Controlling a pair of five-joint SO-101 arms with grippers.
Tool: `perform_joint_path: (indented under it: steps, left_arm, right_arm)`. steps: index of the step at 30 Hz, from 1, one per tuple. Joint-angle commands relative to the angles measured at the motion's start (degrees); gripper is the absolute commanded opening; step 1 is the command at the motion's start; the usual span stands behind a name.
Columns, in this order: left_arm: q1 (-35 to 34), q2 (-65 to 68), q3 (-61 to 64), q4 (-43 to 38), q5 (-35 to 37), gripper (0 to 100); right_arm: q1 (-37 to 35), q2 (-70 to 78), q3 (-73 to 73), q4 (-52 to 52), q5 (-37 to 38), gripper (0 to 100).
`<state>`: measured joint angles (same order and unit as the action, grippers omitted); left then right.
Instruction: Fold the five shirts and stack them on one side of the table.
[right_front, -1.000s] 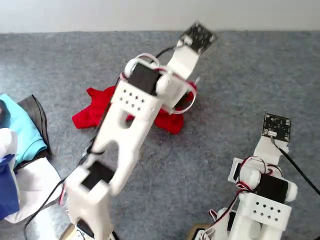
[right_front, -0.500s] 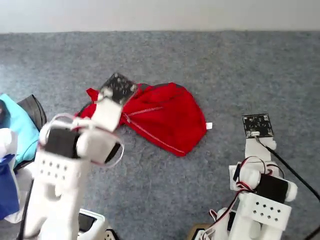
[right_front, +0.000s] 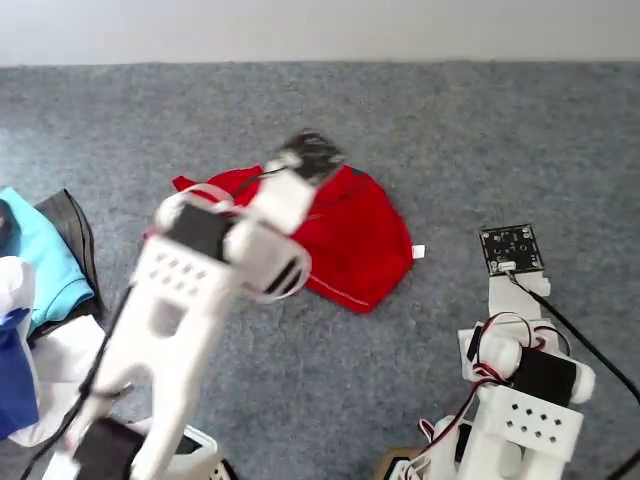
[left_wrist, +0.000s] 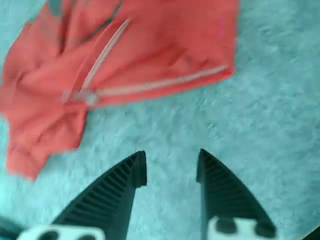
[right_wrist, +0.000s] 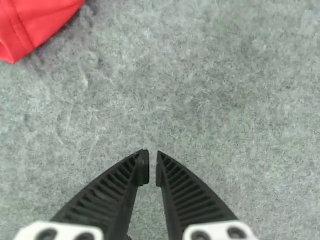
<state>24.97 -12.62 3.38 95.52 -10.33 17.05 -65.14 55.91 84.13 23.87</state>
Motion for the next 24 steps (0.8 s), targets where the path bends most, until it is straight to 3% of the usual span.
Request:
perform_joint_path:
  steps: [1, 5, 14, 24]
  left_arm:
    - [6.24, 11.78, -10.77, 0.35, 0.53, 19]
    - [9.93, 25.93, -21.85, 3.16, 0.44, 22]
    - [10.55, 51.16, -47.08, 5.01, 0.18, 24]
    - [10.11, 62.59, -51.21, 4.92, 0.26, 23]
  right_arm:
    - [0.66, 0.31, -1.93, -0.31, 0.62, 4.0]
    - [0.75, 0.31, -1.93, -0.31, 0.62, 3.9]
    - [0.75, 0.31, -1.93, -0.31, 0.53, 3.9]
    - [0.75, 0.31, -1.93, -0.31, 0.53, 3.9]
